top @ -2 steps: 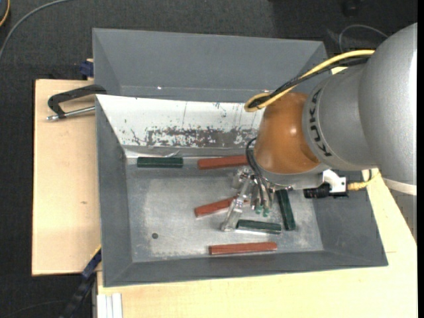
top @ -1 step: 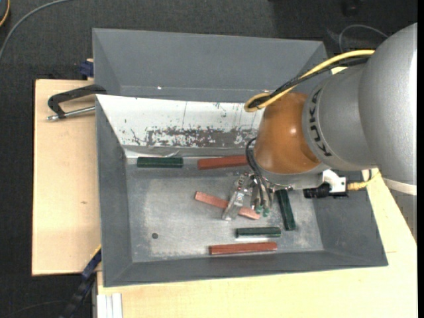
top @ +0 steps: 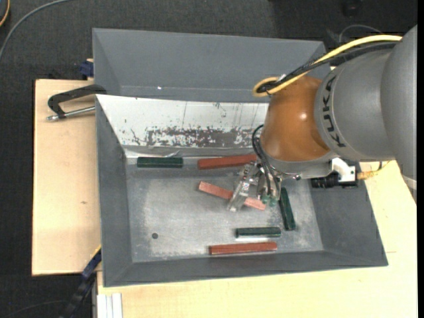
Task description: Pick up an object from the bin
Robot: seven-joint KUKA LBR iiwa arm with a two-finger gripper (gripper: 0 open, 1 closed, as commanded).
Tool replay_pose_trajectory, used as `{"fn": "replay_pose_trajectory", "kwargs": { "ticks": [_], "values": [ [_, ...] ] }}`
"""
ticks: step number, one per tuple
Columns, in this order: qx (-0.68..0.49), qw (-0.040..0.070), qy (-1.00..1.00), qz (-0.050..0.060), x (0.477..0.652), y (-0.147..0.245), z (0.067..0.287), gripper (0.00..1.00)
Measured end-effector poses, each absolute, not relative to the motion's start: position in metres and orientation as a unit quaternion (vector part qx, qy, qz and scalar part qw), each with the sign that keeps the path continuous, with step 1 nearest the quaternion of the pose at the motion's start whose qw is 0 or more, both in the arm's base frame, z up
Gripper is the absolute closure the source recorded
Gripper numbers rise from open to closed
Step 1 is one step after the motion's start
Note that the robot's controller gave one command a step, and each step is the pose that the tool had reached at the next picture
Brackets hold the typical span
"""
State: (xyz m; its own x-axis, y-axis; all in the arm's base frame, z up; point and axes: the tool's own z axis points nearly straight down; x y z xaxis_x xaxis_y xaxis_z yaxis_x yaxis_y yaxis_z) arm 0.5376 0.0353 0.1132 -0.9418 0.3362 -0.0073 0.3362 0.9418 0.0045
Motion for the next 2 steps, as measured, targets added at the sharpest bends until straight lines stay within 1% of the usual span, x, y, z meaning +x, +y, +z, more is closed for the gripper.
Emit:
{"fn": "replay_pose_trajectory", "kwargs": {
  "ticks": [1, 2],
  "values": [
    [0.170, 0.004, 0.985, 0.002, 0.539, 0.036, 0.144, 1.00],
    [0.169, 0.004, 0.986, 0.002, 0.541, 0.037, 0.180, 1.00]
  ]
}}
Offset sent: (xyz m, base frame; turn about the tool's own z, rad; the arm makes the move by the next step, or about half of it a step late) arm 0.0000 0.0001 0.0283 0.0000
